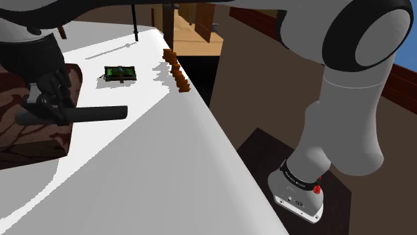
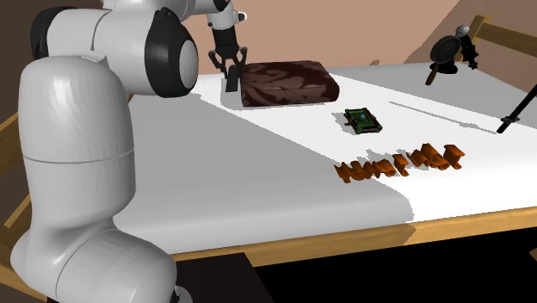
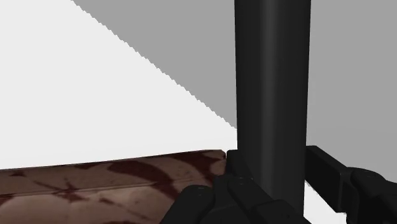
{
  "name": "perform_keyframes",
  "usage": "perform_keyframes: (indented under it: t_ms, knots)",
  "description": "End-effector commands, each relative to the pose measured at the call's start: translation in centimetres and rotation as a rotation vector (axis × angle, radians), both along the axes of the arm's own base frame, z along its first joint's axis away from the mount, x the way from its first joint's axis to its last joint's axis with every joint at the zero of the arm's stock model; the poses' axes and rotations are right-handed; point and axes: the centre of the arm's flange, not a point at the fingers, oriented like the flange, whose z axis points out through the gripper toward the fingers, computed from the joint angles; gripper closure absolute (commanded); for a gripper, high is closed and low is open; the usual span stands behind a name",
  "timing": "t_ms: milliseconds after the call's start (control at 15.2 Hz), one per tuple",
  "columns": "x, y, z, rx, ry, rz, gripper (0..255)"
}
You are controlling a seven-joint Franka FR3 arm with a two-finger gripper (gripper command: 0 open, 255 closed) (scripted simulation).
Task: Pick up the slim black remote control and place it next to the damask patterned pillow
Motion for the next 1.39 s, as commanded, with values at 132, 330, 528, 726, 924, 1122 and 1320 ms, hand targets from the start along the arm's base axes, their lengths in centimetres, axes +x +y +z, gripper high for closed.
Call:
perform_keyframes:
  t_ms: [132,330,528,726,924,1122,1320]
  knots:
    - [0.1,0.3,-2.0,0.001,-0.001,-0.001,255]
    - [0.1,0.3,-3.6,0.001,-0.001,-0.001,255]
    - [0.1,0.3,-5.2,0.001,-0.001,-0.001,255]
    - [0.1,0.3,-6.8,0.001,-0.001,-0.001,255]
    - [0.1,0.3,-8.3,0.001,-0.001,-0.001,255]
    - [0.1,0.3,-9.9,0.001,-0.001,-0.001,255]
    - [0.1,0.3,-11.5,0.001,-0.001,-0.001,255]
